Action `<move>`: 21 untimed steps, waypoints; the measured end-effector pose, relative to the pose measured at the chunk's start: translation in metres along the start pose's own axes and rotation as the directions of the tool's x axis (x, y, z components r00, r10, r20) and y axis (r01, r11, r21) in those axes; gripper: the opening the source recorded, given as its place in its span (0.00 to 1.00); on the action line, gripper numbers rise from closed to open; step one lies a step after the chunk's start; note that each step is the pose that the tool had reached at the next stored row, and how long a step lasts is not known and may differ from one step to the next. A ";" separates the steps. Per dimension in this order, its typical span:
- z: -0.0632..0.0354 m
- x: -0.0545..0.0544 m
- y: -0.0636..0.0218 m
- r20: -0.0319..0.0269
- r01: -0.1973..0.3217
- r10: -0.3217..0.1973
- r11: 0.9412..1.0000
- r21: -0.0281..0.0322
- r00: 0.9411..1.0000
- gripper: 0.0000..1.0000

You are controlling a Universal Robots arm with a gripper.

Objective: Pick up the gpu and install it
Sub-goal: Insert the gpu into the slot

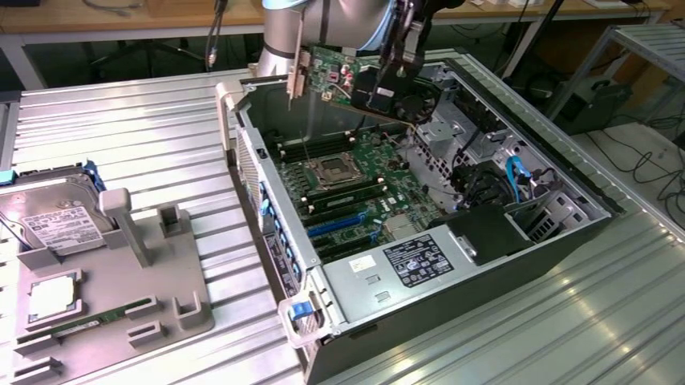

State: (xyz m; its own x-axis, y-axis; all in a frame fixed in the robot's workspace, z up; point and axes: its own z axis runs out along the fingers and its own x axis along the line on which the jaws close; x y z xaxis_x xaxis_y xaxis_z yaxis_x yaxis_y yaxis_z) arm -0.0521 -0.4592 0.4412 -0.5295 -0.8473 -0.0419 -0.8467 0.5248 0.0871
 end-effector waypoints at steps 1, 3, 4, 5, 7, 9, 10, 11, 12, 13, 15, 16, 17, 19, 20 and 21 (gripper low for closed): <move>0.0000 0.000 0.0000 -0.001 0.011 -0.011 1.000 -0.001 1.000 0.28; 0.0000 0.000 0.0000 -0.003 0.038 -0.039 0.999 -0.002 0.999 0.28; 0.0000 0.000 0.0000 -0.004 0.049 -0.049 0.999 -0.003 0.999 0.28; 0.0000 0.000 0.0000 -0.004 0.061 -0.061 0.998 -0.003 0.998 0.28; 0.0000 0.000 -0.0001 -0.006 0.080 -0.080 0.997 -0.004 0.997 0.28; 0.0000 0.000 -0.0001 -0.007 0.100 -0.100 0.995 -0.005 0.995 0.28; 0.0000 0.000 -0.0001 -0.008 0.114 -0.114 0.993 -0.006 0.993 0.28; 0.0000 0.000 -0.0001 -0.009 0.125 -0.125 0.992 -0.007 0.992 0.28; 0.0000 0.000 -0.0001 -0.010 0.132 -0.132 0.991 -0.007 0.991 0.28; 0.0000 0.000 -0.0001 -0.010 0.143 -0.143 0.990 -0.008 0.990 0.28; 0.0000 0.000 -0.0001 -0.012 0.163 -0.163 0.987 -0.009 0.987 0.28; 0.0000 0.000 -0.0001 -0.012 0.173 -0.173 0.985 -0.010 0.985 0.28; 0.0000 0.000 -0.0001 -0.013 0.182 -0.182 0.983 -0.010 0.983 0.28; 0.0000 0.000 -0.0001 -0.014 0.201 -0.201 0.980 -0.011 0.980 0.28; 0.0000 0.000 -0.0001 -0.015 0.208 -0.209 0.978 -0.012 0.978 0.28; 0.0000 0.000 -0.0001 -0.016 0.219 -0.219 0.976 -0.013 0.976 0.28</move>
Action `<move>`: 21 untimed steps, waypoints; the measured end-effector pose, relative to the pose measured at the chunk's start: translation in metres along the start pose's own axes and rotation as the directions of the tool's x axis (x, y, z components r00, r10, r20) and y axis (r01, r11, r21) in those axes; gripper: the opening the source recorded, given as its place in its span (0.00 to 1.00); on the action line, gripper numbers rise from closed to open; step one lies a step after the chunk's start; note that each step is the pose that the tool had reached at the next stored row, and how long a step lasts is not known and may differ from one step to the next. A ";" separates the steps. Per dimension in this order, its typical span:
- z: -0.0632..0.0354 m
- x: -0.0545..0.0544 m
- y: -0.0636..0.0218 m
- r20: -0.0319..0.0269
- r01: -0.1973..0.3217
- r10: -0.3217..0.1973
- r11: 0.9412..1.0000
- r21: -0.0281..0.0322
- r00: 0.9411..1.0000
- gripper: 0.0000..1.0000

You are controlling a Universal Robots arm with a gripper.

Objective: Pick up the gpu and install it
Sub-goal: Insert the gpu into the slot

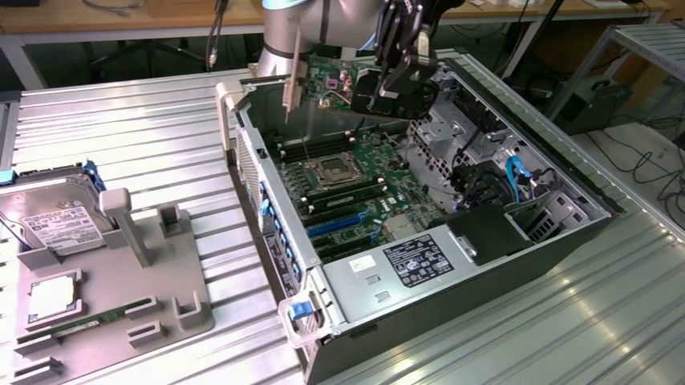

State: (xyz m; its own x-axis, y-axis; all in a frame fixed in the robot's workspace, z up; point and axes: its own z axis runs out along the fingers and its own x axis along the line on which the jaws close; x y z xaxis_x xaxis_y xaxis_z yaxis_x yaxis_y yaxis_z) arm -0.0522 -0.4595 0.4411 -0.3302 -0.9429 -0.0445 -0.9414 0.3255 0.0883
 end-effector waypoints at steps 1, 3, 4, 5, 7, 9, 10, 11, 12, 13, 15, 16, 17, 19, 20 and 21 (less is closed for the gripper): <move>0.0000 0.000 0.0000 -0.001 0.009 -0.009 1.000 0.000 1.000 0.28; 0.0000 0.000 0.0000 -0.002 0.029 -0.029 1.000 -0.001 1.000 0.28; 0.0000 0.000 0.0000 -0.003 0.039 -0.039 0.999 -0.002 0.999 0.28; 0.0000 0.000 0.0000 -0.004 0.048 -0.048 0.999 -0.002 0.999 0.28; 0.0000 0.000 0.0000 -0.006 0.068 -0.068 0.998 -0.003 0.998 0.28; 0.0000 0.000 0.0000 -0.007 0.090 -0.090 0.996 -0.005 0.996 0.28; 0.0000 0.000 0.0000 -0.008 0.100 -0.100 0.995 -0.005 0.995 0.28; 0.0000 0.000 0.0000 -0.009 0.109 -0.109 0.994 -0.006 0.994 0.28; 0.0000 0.000 0.0000 -0.010 0.119 -0.119 0.993 -0.006 0.993 0.28; 0.0000 0.000 0.0000 -0.011 0.129 -0.129 0.992 -0.007 0.992 0.28; 0.0000 0.000 0.0000 -0.012 0.148 -0.148 0.989 -0.008 0.989 0.28; 0.0000 0.000 0.0000 -0.013 0.157 -0.157 0.988 -0.008 0.988 0.28; 0.0000 0.000 0.0000 -0.014 0.167 -0.167 0.986 -0.009 0.986 0.28; 0.0000 0.000 0.0000 -0.015 0.185 -0.185 0.983 -0.010 0.983 0.28; 0.0001 0.000 -0.0001 -0.016 0.192 -0.192 0.981 -0.010 0.981 0.28; 0.0005 0.000 -0.0001 -0.016 0.195 -0.195 0.981 -0.011 0.981 0.28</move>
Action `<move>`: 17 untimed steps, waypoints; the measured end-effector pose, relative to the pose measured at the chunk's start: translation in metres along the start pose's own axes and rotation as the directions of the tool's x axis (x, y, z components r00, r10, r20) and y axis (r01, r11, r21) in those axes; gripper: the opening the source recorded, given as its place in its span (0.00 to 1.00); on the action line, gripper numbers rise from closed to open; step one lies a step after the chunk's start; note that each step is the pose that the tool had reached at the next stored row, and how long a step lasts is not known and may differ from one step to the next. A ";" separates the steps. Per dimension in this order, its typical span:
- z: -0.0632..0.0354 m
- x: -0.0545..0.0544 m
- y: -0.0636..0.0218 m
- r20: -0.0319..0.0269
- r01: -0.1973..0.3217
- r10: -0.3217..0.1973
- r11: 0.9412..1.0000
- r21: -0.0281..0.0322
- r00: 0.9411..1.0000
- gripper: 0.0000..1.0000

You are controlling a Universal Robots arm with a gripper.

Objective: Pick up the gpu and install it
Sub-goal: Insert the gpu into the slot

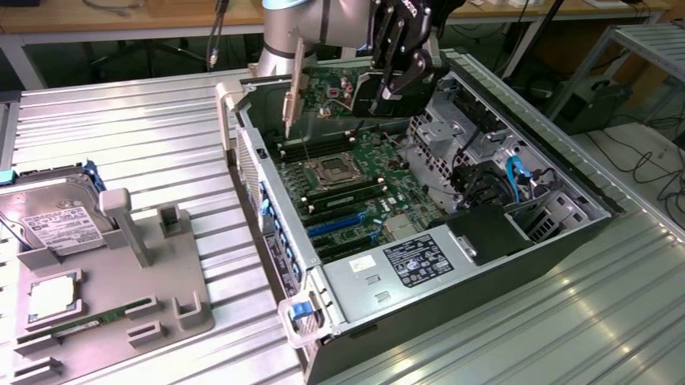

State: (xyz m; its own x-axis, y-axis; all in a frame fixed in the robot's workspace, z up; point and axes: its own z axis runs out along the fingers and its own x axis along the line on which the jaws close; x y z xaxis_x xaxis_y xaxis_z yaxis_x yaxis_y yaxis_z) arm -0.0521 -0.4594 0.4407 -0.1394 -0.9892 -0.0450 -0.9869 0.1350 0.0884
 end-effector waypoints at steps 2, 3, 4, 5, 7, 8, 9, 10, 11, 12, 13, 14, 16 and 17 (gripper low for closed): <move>0.0009 0.000 -0.0001 0.000 0.005 -0.005 1.000 0.002 1.000 0.28; 0.0018 0.000 -0.0001 -0.001 0.015 -0.015 1.000 0.009 1.000 0.28; 0.0020 0.000 -0.0002 -0.001 0.021 -0.021 1.000 0.013 1.000 0.28; 0.0022 0.000 -0.0002 -0.001 0.027 -0.027 0.999 0.019 1.000 0.28; 0.0030 0.000 -0.0003 -0.001 0.042 -0.042 0.999 0.029 0.999 0.28; 0.0035 0.000 -0.0004 -0.002 0.052 -0.052 0.998 0.031 0.999 0.28; 0.0040 0.000 -0.0004 -0.003 0.065 -0.065 0.997 0.031 0.998 0.28; 0.0046 0.000 -0.0005 -0.004 0.081 -0.081 0.996 0.031 0.997 0.28; 0.0051 0.000 -0.0005 -0.006 0.096 -0.096 0.995 0.030 0.995 0.28; 0.0056 0.000 -0.0005 -0.007 0.113 -0.113 0.993 0.029 0.994 0.28; 0.0060 0.000 -0.0005 -0.008 0.124 -0.124 0.992 0.028 0.992 0.28; 0.0064 0.000 -0.0006 -0.009 0.129 -0.129 0.991 0.028 0.992 0.28; 0.0075 0.000 -0.0007 -0.009 0.139 -0.138 0.990 0.027 0.990 0.28; 0.0079 0.000 -0.0007 -0.010 0.143 -0.142 0.989 0.027 0.990 0.28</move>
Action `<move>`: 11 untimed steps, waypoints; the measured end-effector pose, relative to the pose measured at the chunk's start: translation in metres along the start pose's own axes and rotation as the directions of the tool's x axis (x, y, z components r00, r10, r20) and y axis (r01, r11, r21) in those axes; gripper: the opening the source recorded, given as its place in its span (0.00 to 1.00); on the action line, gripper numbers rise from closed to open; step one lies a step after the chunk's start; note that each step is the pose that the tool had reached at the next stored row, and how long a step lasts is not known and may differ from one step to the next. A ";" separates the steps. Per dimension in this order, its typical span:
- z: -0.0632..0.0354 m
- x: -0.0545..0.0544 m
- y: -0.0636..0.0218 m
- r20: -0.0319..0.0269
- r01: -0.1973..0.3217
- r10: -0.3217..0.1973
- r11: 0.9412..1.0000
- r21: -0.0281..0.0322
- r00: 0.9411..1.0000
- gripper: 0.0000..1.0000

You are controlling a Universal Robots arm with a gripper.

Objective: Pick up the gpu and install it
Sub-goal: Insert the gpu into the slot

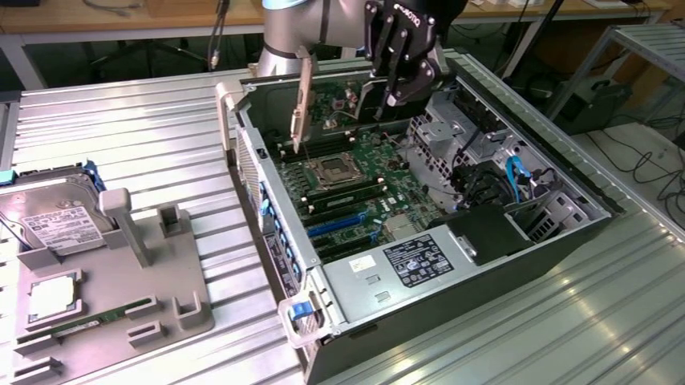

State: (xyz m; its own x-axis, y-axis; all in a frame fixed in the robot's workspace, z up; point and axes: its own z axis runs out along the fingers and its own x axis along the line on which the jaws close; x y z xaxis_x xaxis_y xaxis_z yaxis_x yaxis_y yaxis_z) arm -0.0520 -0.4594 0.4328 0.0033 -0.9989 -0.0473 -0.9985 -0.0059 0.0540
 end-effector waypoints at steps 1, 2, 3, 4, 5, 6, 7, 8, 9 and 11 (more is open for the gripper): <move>0.0004 0.000 0.0000 0.000 0.004 -0.004 1.000 0.000 1.000 0.28; 0.0008 0.000 0.0000 0.000 0.008 -0.008 1.000 0.000 1.000 0.28; 0.0011 0.000 -0.0001 -0.001 0.013 -0.013 1.000 -0.001 1.000 0.28; 0.0014 0.000 -0.0001 -0.001 0.017 -0.017 1.000 -0.001 1.000 0.28; 0.0017 0.000 -0.0001 -0.001 0.021 -0.021 1.000 -0.001 1.000 0.28; 0.0022 0.000 -0.0001 -0.001 0.026 -0.026 1.000 -0.001 1.000 0.28; 0.0026 0.000 -0.0001 -0.002 0.031 -0.031 1.000 -0.001 1.000 0.28; 0.0032 0.000 -0.0002 -0.002 0.035 -0.035 0.999 -0.002 0.999 0.28; 0.0039 0.000 -0.0002 -0.002 0.038 -0.038 0.999 -0.002 0.999 0.28; 0.0125 0.001 -0.0068 -0.003 0.048 -0.048 0.999 0.001 0.999 0.28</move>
State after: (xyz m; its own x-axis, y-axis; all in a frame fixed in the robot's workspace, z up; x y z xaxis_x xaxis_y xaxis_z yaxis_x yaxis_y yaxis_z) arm -0.0459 -0.4594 0.4199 0.0509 -0.9976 -0.0470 -0.9973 -0.0533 0.0502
